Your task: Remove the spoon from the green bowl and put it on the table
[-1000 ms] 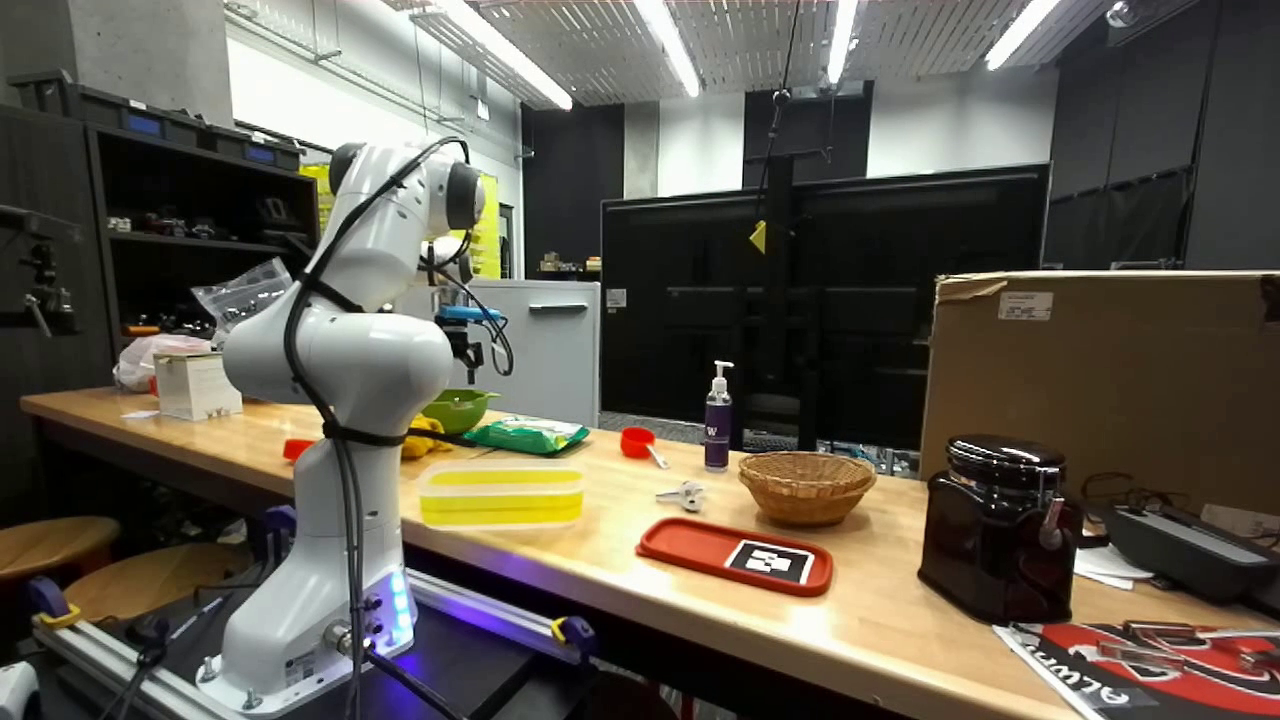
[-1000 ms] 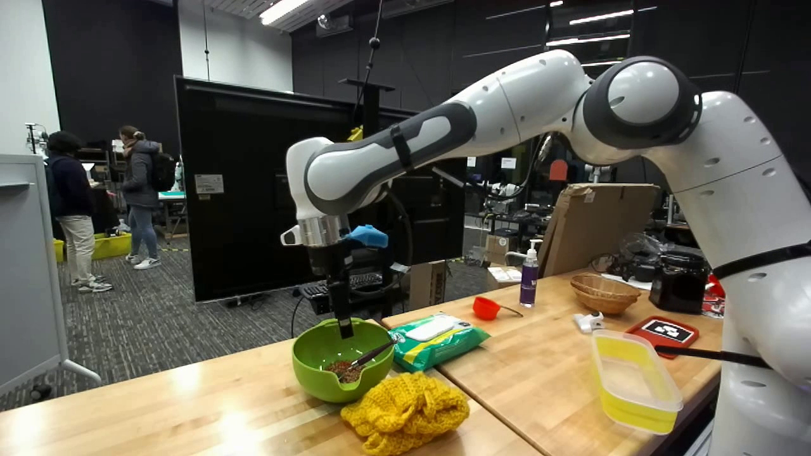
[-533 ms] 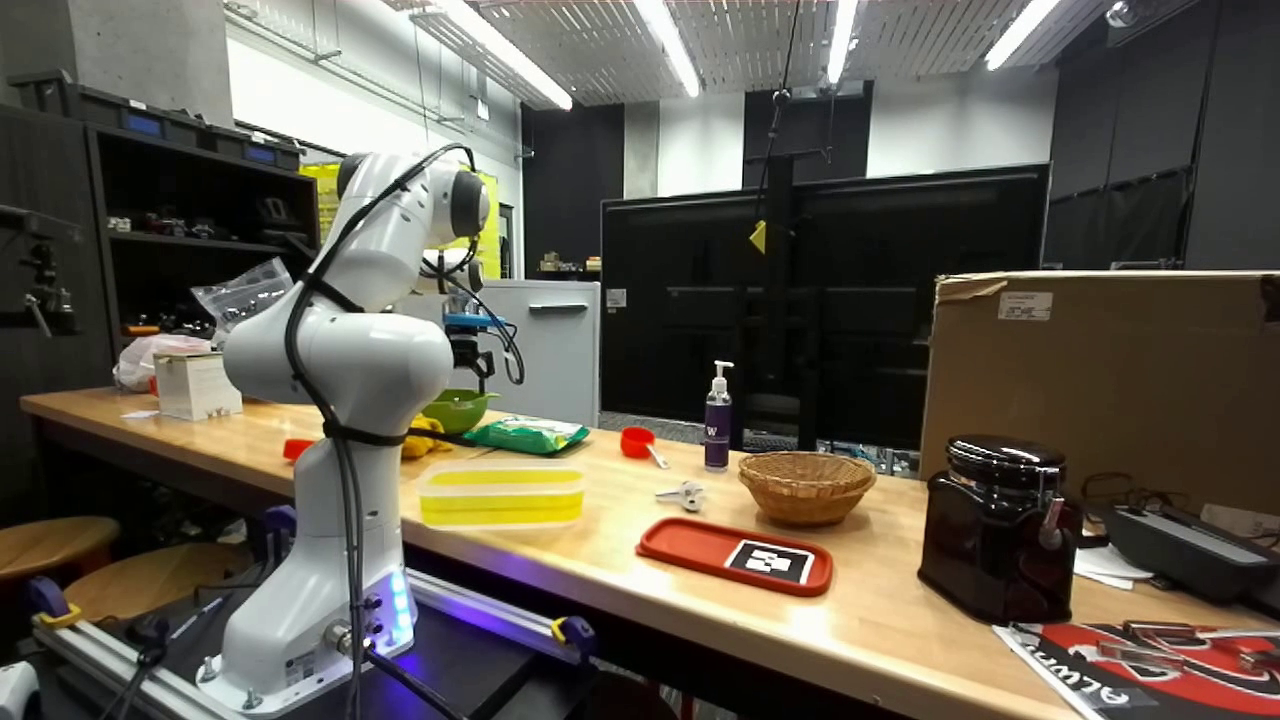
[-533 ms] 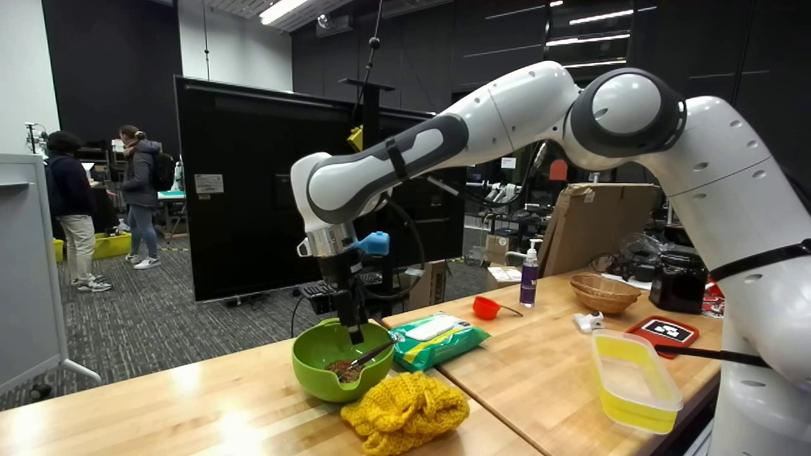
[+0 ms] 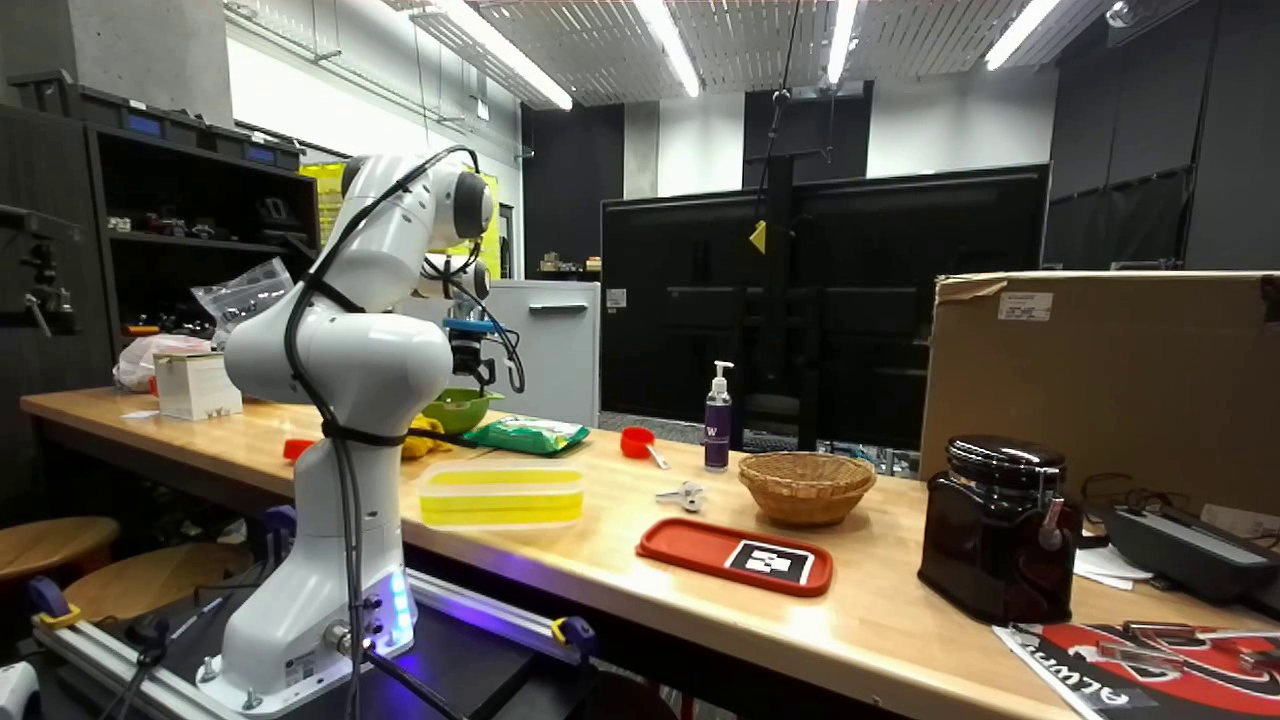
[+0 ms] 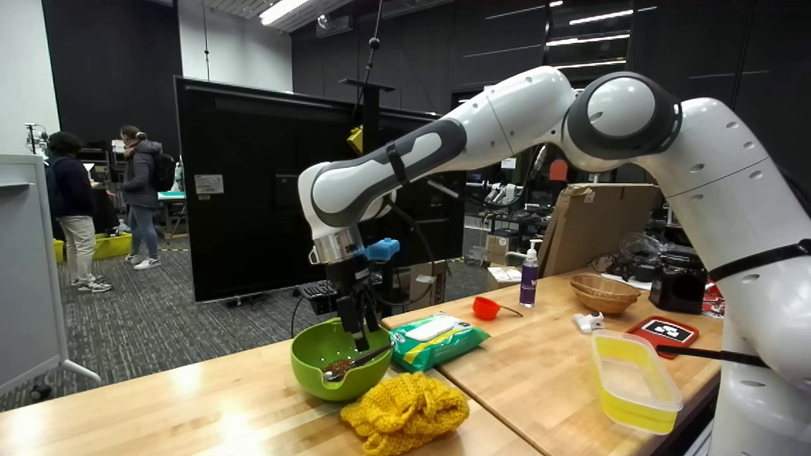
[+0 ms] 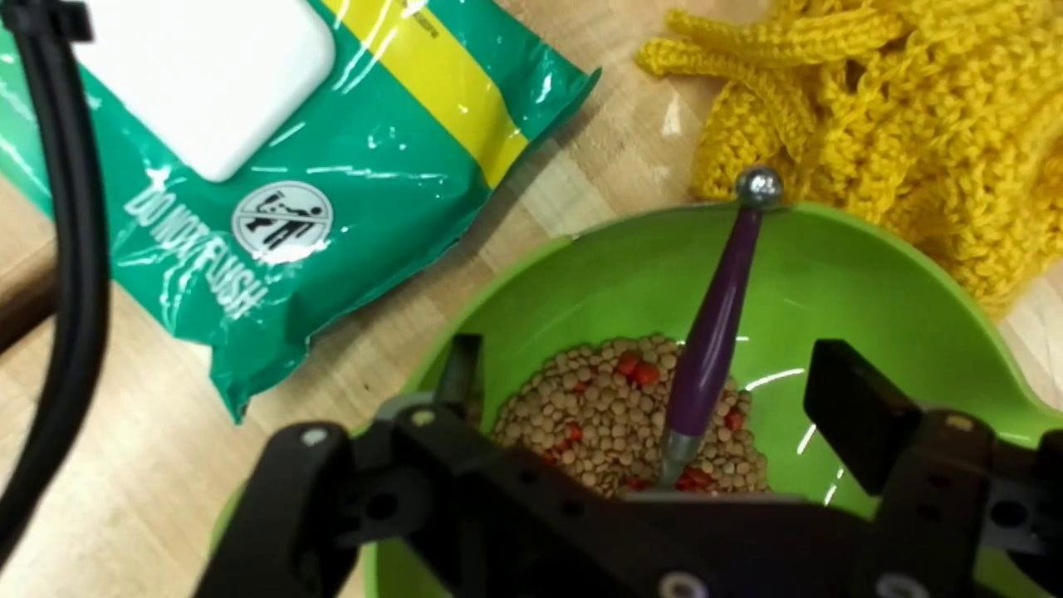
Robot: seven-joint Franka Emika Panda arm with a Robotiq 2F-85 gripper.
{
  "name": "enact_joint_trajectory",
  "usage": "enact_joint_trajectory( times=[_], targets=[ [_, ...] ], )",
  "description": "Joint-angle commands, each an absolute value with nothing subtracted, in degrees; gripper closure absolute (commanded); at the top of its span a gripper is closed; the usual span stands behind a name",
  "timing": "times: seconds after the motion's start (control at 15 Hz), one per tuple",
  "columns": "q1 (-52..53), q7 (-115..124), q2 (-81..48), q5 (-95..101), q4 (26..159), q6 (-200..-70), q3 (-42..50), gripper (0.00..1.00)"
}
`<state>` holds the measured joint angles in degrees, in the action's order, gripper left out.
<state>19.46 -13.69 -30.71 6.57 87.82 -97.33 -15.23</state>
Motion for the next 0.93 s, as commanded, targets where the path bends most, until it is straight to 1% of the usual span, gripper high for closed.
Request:
enact_joint_trajectory(
  times=[0.0, 0.8, 0.87],
  targets=[
    [18.87, -11.73, -29.9, 4.08, 89.6, -96.96, -15.16, 0.0],
    [19.08, -8.91, -30.17, 0.43, 90.26, -95.12, -15.39, 0.0],
    [19.12, -8.74, -30.23, 0.46, 90.24, -95.17, -15.41, 0.03]
  ],
)
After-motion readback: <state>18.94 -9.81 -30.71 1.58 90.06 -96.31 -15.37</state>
